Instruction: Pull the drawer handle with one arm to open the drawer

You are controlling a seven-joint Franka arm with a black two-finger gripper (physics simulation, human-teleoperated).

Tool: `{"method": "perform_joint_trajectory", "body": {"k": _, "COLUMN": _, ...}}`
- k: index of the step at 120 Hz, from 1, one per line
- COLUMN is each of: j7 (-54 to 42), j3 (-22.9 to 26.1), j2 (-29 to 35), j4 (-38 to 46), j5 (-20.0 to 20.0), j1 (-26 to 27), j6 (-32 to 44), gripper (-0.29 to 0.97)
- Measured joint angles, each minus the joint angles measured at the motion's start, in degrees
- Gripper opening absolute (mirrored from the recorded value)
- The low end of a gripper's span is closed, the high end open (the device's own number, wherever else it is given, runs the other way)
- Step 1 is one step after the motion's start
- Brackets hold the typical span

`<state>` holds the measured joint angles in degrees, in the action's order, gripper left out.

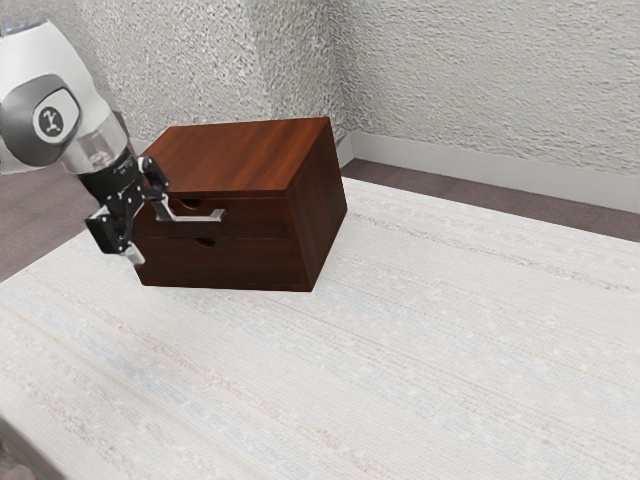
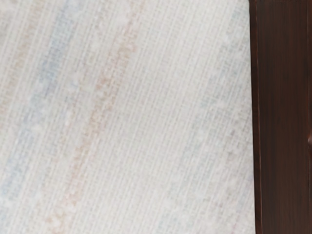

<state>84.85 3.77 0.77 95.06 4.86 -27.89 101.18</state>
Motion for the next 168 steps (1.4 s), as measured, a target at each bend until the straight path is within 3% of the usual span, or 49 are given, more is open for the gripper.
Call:
{"method": "perform_joint_trajectory", "body": {"k": 34, "j7": -0.4, "j3": -0.2, "j2": -6.9, "j4": -4.9, "j5": -0.7, "j1": -0.1, "j6": 6.5, "gripper": 0.68}}
{"method": "perform_joint_trajectory", "body": {"k": 120, "j7": -1.2, "j3": -0.6, "j2": -10.3, "j4": -4.9, "j5": -0.6, "j1": -0.5, "j6": 11.9, "gripper": 0.68}}
{"method": "perform_joint_trajectory", "body": {"k": 144, "j7": -1.3, "j3": -0.6, "j2": -10.2, "j4": -4.7, "j5": -0.6, "j1": -0.3, "j6": 12.6, "gripper": 0.34}}
{"method": "perform_joint_trajectory", "body": {"k": 168, "j7": -1.3, "j3": -0.6, "j2": -9.8, "j4": -3.7, "j5": -0.6, "j1": 0.1, "j6": 13.1, "gripper": 0.19}}
